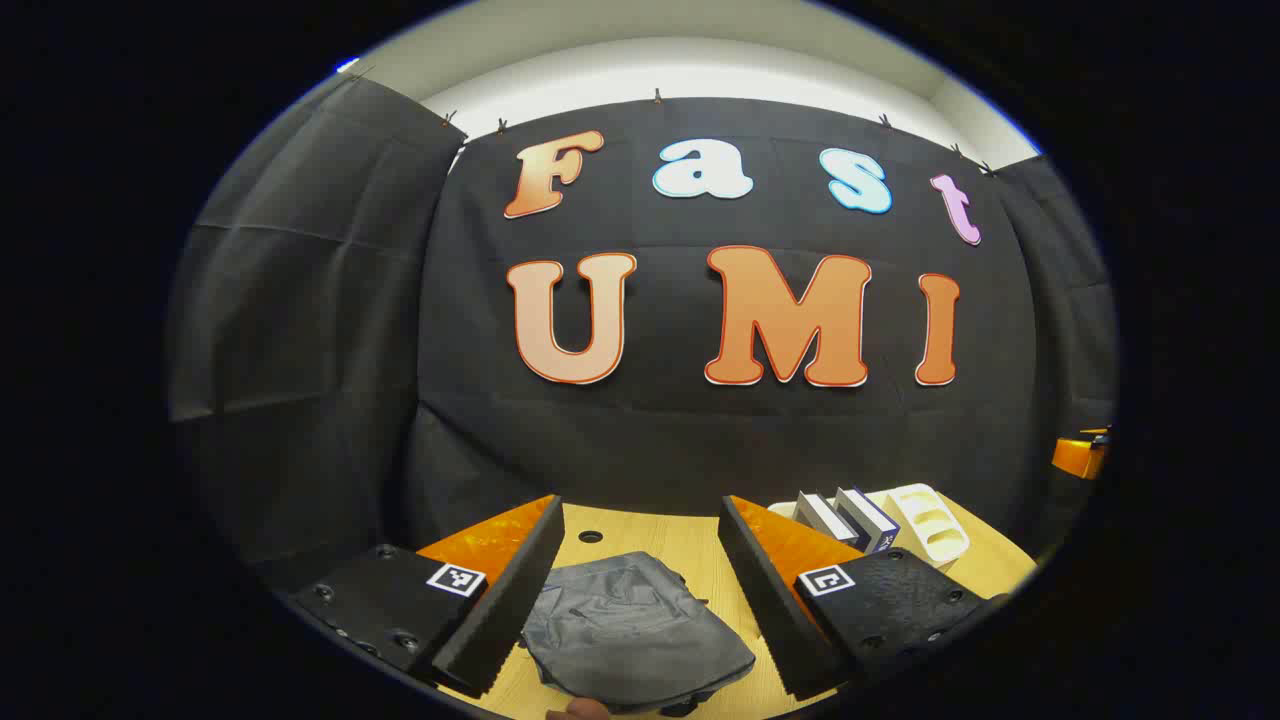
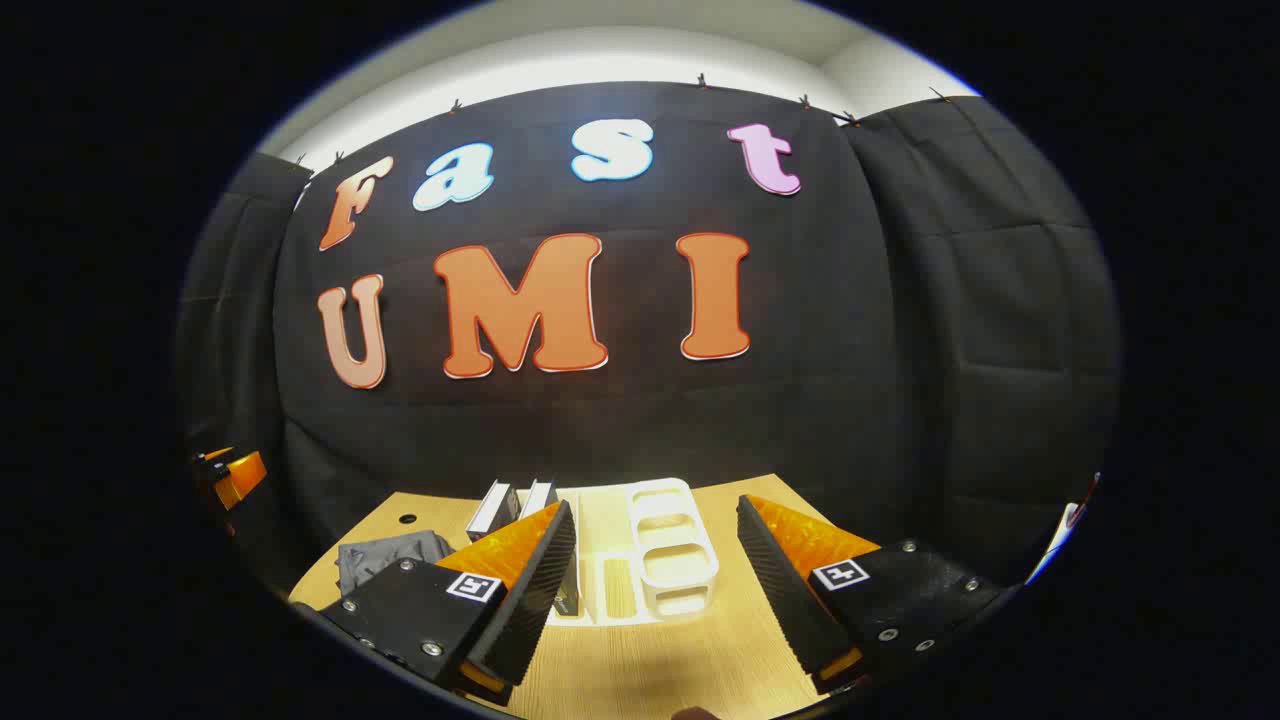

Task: Open the schoolbag, grab two books from the bookshelf and put them into the schoolbag.

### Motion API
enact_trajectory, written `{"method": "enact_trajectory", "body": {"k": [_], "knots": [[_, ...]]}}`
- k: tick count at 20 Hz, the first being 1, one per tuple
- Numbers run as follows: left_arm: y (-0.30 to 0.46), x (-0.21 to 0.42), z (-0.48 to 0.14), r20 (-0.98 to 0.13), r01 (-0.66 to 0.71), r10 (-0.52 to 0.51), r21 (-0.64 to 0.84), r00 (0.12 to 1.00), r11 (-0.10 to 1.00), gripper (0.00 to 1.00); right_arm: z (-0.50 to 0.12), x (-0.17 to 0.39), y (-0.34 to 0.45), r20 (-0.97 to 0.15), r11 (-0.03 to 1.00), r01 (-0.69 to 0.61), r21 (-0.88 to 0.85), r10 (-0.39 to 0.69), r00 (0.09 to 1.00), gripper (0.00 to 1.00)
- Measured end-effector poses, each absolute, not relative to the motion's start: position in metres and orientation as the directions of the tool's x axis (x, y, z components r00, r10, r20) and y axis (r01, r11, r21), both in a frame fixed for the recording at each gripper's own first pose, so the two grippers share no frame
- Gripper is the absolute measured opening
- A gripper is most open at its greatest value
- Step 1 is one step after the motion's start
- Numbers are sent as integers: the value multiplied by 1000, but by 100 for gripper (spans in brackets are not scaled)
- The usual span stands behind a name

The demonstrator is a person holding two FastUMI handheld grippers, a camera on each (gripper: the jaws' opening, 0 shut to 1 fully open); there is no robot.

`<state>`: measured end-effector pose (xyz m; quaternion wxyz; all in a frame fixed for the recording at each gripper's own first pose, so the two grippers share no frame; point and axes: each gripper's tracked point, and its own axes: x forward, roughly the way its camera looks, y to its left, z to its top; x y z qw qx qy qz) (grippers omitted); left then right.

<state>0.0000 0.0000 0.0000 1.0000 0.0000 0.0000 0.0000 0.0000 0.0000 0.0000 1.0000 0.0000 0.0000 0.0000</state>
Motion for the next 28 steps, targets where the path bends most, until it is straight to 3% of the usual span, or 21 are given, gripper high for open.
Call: {"method": "enact_trajectory", "body": {"k": [18, 28], "knots": [[-3, 5, 7, 13, 49, -50, 56, 999, 997, 97, -5, 1, 21, 5, 1000, -7, 24, 7, 1000, 97], [-9, 4, -26, -68, 96, -82, 224, 994, 970, 97, -27, 4, 21, -43, 999, -14, 33, 15, 999, 97]]}}
